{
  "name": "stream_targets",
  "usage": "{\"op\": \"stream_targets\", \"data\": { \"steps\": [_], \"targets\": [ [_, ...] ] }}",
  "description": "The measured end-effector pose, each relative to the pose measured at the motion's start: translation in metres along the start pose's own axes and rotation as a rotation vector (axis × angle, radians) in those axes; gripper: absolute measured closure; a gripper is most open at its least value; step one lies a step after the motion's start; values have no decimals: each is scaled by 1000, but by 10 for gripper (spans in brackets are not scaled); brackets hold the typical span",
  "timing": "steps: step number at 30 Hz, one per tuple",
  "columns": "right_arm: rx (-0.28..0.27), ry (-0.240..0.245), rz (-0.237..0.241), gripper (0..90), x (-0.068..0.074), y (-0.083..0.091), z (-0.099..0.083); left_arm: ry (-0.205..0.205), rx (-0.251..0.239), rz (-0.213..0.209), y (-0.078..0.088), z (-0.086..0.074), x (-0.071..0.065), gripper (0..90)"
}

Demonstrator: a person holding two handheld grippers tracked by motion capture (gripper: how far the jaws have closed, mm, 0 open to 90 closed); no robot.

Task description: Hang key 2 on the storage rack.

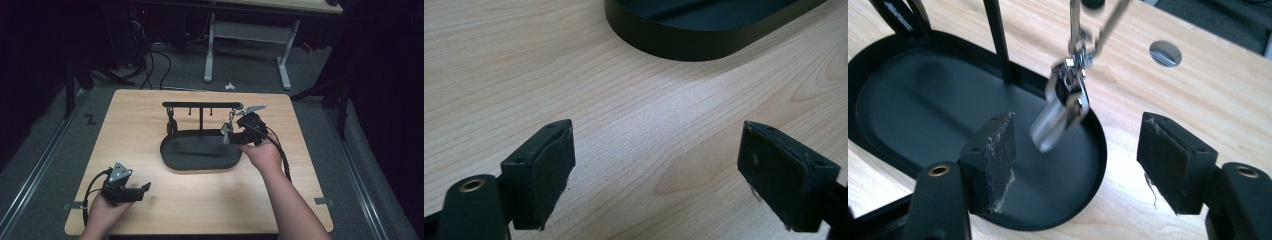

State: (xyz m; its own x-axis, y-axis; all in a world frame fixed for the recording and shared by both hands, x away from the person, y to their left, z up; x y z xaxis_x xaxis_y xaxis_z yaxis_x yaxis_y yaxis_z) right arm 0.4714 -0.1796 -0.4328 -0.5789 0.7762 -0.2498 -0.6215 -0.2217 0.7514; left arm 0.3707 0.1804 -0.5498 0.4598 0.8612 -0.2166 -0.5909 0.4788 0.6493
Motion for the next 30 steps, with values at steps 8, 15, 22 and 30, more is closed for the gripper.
{"op": "stream_targets", "data": {
  "steps": [8,15,22,30],
  "targets": [
    [-7,-30,6,290,6,-5,-29,-2,3,-5,-1,0,-1,161],
    [-39,-46,-5,298,14,-7,-63,-6,1,-12,-2,-1,-2,160],
    [-115,-59,-39,297,28,-5,-107,-15,-12,-29,-2,0,-6,160],
    [-215,-59,-122,307,43,-2,-163,-25,-15,-32,-6,0,-9,159]
  ]
}}
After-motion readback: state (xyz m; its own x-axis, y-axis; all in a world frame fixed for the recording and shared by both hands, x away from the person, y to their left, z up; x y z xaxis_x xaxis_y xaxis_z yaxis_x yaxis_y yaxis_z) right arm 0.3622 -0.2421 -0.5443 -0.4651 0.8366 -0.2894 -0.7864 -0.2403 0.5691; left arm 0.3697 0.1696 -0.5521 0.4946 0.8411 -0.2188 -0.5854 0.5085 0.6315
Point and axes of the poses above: each handheld gripper's, and its own axes: y roughly backward along the jaws, z roughly out of its top, x roughly to its left, the point moved 6 cm from there along -y, roughly forward along the jaws, and after that the axes turned 13 degrees about y, right-handed, at the moved point
